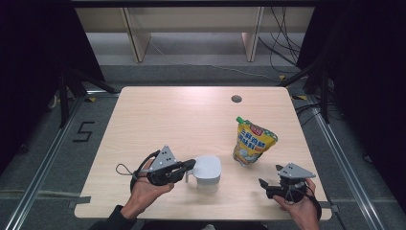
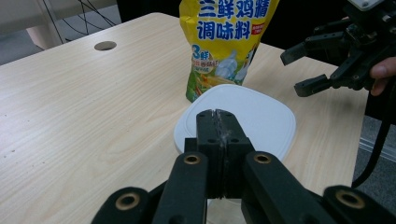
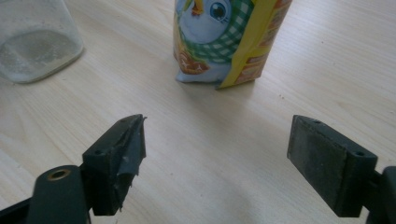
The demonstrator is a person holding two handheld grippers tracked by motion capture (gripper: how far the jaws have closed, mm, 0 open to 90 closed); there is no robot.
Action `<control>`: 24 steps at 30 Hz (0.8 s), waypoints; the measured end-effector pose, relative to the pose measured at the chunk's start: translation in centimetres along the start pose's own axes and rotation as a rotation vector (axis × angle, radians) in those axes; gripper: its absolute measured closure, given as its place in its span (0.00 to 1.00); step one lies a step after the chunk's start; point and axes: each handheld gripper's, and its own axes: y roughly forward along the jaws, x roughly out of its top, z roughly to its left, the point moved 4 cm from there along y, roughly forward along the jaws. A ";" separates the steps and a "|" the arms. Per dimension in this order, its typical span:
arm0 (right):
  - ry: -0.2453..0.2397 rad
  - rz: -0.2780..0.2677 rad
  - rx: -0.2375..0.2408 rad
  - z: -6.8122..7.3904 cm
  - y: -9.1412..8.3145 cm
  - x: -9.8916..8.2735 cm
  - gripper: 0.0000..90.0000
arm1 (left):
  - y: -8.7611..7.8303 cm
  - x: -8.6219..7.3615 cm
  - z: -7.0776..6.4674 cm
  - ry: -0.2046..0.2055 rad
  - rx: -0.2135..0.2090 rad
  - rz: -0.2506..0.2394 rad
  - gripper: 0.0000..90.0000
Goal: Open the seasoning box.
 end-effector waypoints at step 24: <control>-0.109 -0.114 0.079 1.9 -0.7 1.8 0.68 | 0.4 -1.0 0.4 -0.013 0.005 0.017 0.99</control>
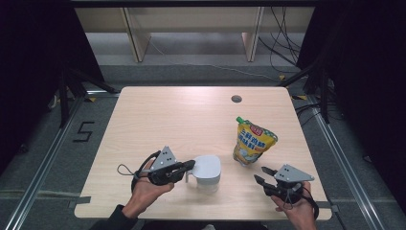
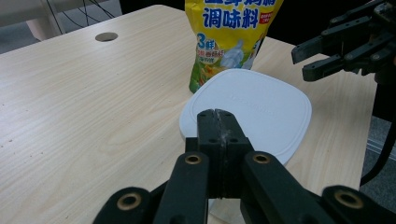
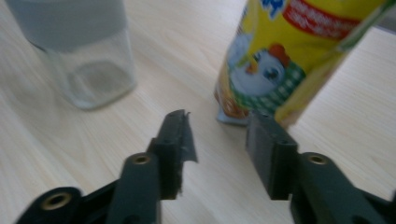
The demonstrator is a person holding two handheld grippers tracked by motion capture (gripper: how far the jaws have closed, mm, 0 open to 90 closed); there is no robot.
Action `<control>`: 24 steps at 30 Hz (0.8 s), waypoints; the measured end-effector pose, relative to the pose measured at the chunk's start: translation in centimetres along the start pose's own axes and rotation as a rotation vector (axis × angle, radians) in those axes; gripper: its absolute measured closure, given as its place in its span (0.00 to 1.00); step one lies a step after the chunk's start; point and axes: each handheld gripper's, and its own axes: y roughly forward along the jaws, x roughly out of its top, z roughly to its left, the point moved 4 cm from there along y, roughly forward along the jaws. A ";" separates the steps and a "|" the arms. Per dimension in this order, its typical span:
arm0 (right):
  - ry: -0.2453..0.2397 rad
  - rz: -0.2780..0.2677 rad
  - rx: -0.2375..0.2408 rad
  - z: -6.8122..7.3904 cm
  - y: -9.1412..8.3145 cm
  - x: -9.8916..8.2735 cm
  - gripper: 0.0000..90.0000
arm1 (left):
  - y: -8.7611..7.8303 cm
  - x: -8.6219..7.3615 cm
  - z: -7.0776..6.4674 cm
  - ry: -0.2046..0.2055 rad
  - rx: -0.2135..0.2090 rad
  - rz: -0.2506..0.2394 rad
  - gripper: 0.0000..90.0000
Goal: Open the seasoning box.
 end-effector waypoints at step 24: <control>-0.077 -0.126 0.185 5.4 3.1 4.5 1.00 | -0.2 -0.2 0.2 0.006 -0.003 0.000 0.99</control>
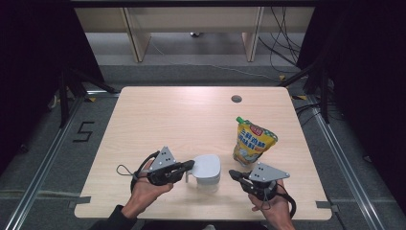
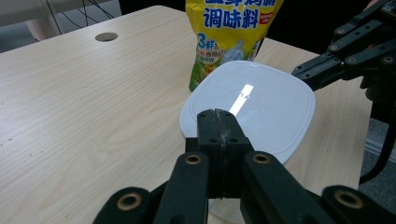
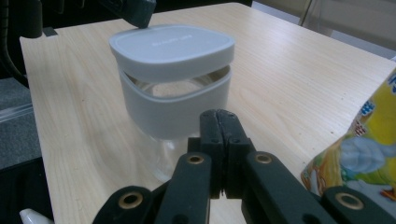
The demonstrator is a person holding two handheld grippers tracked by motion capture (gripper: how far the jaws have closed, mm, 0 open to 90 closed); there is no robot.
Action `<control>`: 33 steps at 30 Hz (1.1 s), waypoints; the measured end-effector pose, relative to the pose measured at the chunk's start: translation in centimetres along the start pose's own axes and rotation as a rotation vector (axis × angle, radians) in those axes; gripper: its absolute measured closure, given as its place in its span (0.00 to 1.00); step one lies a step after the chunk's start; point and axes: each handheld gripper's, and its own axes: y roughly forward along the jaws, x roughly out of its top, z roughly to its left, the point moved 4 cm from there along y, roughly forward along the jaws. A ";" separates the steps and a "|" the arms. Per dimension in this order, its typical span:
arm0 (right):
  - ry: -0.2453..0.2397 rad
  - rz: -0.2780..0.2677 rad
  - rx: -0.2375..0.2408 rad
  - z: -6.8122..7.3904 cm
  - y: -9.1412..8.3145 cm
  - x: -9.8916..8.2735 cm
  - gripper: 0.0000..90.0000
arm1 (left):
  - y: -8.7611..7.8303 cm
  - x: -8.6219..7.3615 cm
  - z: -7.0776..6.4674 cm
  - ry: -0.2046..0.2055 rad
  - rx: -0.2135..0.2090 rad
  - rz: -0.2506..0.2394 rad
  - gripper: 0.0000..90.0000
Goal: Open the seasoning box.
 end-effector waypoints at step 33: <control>-0.050 -0.041 0.043 1.6 1.5 3.0 1.00 | -0.3 -0.6 0.2 -0.037 0.010 -0.014 0.94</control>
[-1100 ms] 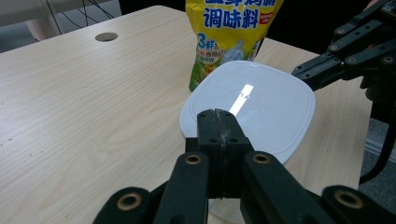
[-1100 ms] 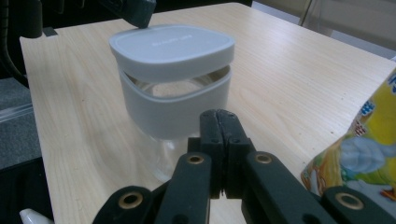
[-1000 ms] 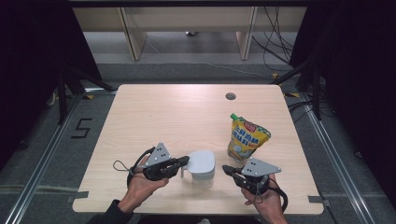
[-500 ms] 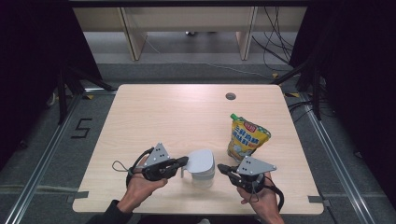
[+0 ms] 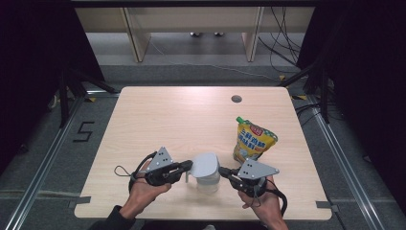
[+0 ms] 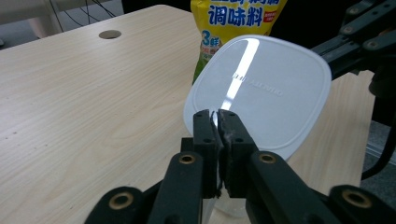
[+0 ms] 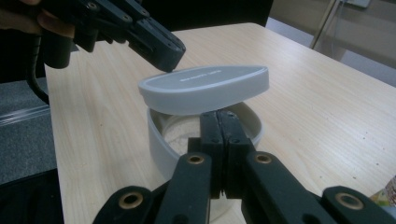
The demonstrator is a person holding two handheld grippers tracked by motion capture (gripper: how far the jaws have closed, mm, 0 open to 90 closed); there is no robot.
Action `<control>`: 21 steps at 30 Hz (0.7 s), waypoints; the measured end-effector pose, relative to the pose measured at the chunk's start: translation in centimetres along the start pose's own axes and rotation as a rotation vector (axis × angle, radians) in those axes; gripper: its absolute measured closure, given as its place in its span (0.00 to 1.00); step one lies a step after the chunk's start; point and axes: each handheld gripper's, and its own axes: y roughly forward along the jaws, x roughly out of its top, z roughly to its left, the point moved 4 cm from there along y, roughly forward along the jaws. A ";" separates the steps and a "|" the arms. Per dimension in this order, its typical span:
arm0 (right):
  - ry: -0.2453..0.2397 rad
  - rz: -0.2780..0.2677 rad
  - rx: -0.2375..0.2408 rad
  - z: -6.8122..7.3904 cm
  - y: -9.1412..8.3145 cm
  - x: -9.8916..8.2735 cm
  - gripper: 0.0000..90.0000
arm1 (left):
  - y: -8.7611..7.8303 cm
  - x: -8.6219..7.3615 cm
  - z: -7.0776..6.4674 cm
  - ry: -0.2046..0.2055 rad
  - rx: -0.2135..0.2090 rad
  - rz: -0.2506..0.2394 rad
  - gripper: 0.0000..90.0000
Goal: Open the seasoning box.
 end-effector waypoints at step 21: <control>-0.066 -0.049 0.026 1.8 1.7 3.3 1.00 | -3.4 -5.7 0.9 -0.012 0.074 0.082 0.37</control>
